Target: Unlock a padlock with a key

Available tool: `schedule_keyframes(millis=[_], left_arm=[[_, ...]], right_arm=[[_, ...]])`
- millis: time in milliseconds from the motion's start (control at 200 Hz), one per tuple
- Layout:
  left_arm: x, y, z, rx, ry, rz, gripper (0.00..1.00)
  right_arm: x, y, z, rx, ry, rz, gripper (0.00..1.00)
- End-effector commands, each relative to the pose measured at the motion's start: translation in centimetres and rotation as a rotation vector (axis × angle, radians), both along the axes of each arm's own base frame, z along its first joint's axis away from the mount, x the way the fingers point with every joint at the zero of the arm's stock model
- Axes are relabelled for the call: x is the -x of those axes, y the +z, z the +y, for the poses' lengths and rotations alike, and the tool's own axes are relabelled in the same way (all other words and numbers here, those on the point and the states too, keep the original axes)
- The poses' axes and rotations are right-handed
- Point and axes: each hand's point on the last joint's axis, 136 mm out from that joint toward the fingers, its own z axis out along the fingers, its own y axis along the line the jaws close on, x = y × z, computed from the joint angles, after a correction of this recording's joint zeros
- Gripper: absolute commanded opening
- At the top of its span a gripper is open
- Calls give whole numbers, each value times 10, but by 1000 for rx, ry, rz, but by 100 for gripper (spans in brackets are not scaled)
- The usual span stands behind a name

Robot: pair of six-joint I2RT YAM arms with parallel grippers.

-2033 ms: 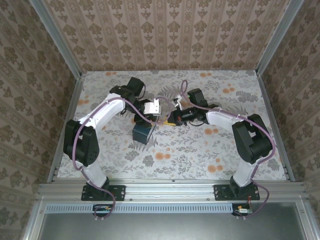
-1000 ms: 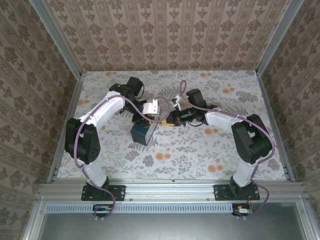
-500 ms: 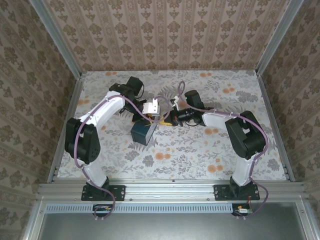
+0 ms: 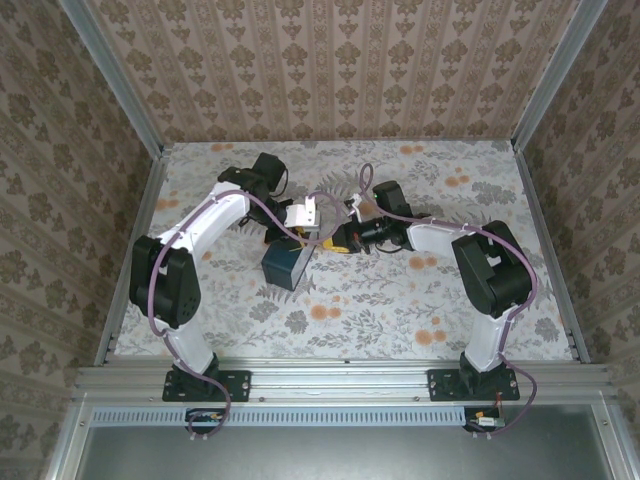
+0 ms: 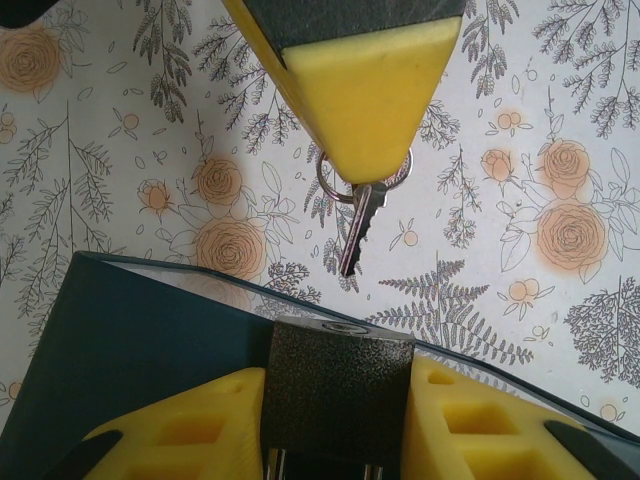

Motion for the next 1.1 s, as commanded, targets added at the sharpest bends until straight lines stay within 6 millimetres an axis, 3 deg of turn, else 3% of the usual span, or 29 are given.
schedule_keyframes(millis=[0,450,1095], left_arm=[[8,-16,4,-40,7,58,32],[6,-16,4,-41,13,56,31],[3,-17,4,-39,23,43,33]], right_arm=[[-3,18,4,-45,32,-48,0],[-7,30,7,-75,43,-88,0],[-3,19,13,-52,72,-76,0]])
